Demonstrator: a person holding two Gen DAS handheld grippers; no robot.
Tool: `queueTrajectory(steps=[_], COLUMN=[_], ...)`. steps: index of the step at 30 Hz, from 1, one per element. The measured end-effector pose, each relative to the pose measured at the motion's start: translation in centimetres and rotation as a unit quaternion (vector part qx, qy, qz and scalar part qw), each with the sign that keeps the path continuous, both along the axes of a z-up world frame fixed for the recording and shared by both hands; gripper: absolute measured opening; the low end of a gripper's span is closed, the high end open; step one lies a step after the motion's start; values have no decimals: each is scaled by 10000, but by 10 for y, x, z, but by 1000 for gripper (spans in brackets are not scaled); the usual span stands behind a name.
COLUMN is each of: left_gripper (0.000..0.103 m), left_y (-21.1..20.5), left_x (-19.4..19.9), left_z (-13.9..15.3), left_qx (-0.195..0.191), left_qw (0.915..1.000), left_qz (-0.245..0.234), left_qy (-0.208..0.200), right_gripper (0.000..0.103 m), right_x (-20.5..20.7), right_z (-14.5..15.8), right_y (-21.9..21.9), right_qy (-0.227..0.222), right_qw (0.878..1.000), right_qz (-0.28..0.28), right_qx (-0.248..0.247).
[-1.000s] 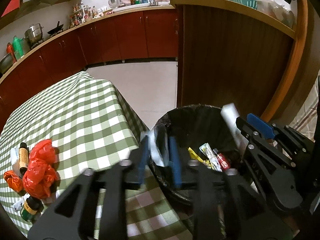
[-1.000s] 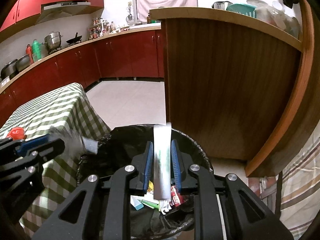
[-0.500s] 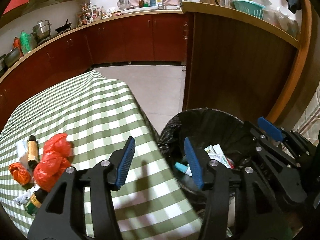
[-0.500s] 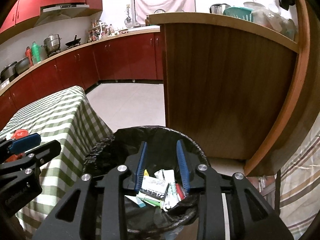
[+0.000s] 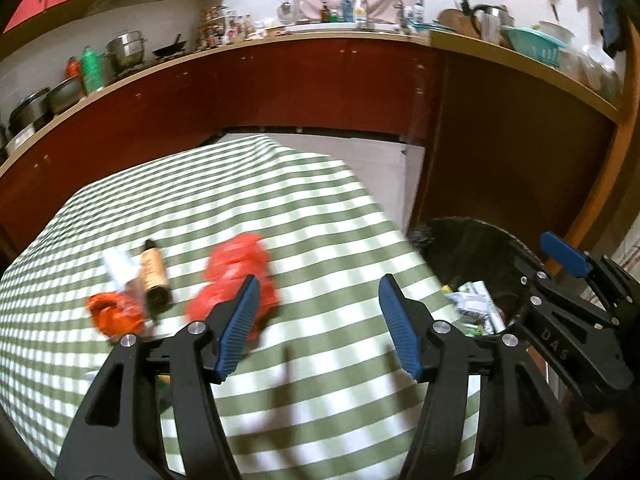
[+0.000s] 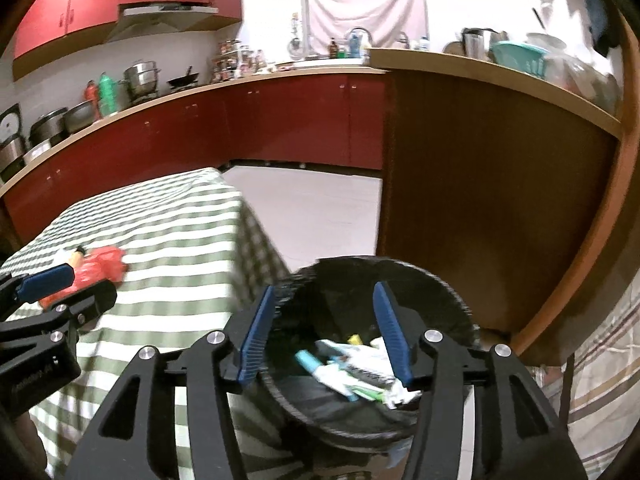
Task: Collect trash
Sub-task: 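Move both open tools from the bin back over the trash pile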
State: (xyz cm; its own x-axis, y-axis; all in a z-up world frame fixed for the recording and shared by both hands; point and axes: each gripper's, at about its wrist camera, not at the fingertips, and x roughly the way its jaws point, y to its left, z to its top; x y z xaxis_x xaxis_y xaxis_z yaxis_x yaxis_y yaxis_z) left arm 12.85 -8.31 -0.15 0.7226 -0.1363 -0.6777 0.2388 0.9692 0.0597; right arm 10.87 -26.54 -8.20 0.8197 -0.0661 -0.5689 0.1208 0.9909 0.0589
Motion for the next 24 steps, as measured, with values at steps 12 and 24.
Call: queueTrajectory(steps=[12,24], left_gripper=[63,64], left_y=[98,167], left_x=[-17,-28], left_z=[3,-3], left_qx=[70,52], left_qw=[9970,9926], left_qz=[765,1204], left_qy=[27,127], right_gripper=[55,56], right_x=[-4,-5], right_z=[6,5], right_y=[76,133], right_qy=[8,95], right_qw=[9980,9944], right_qz=[627,1047], right_qx=[-59,-77])
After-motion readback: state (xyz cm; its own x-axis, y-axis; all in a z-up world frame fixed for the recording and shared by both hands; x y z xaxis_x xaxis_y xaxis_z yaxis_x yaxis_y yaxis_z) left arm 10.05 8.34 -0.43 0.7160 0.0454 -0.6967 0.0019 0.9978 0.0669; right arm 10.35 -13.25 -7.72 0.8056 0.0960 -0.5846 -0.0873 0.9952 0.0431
